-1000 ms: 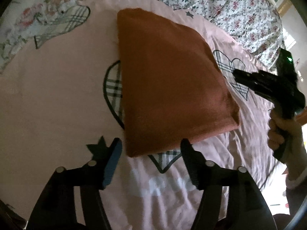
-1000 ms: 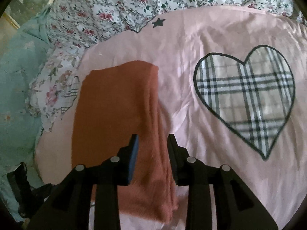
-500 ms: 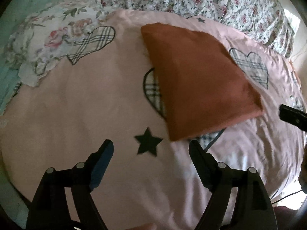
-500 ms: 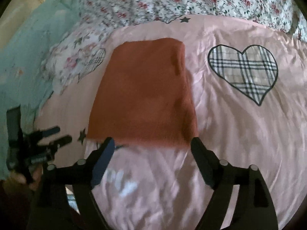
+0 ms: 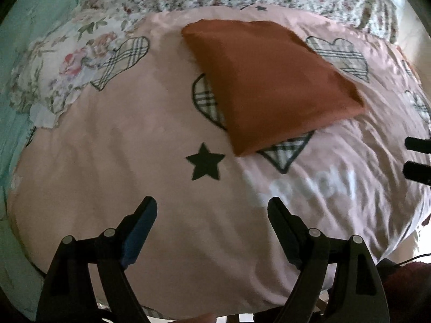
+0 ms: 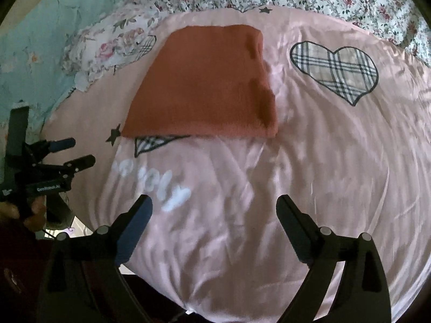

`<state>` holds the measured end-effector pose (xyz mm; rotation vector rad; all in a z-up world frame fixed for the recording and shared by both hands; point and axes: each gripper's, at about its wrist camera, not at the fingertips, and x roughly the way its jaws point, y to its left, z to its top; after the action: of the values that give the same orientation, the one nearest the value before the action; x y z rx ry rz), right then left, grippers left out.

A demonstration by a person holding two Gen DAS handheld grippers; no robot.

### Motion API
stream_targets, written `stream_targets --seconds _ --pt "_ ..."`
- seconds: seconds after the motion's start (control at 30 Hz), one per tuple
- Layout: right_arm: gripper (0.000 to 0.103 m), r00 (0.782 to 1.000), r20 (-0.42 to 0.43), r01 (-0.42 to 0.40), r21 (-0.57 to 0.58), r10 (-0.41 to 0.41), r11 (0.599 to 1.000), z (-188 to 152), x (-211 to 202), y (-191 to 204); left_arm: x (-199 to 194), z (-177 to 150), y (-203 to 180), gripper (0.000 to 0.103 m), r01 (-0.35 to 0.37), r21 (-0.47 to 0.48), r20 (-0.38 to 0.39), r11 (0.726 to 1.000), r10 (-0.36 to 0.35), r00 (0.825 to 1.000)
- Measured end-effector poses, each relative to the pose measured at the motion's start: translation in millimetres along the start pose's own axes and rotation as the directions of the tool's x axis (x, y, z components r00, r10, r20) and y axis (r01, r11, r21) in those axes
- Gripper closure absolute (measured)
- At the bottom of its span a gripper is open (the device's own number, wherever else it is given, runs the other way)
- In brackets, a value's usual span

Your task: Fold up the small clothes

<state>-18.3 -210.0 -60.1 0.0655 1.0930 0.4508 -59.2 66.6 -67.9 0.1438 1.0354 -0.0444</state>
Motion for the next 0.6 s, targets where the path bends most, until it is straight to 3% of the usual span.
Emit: stream_targets --seconds 0.23,0.6 --pt "0.007 1.000 -0.003 -0.019 -0.014 0.019 1.000 15 9 4 -5 21 -8 0.017 0.024 -0.001 0.038 1.000 -0.024 0.999" --pt "0.007 0.999 -0.019 -0.040 -0.050 0.039 0.998 57 33 6 15 57 -9 0.017 0.011 -0.054 0.007 0.998 -0.010 1.000"
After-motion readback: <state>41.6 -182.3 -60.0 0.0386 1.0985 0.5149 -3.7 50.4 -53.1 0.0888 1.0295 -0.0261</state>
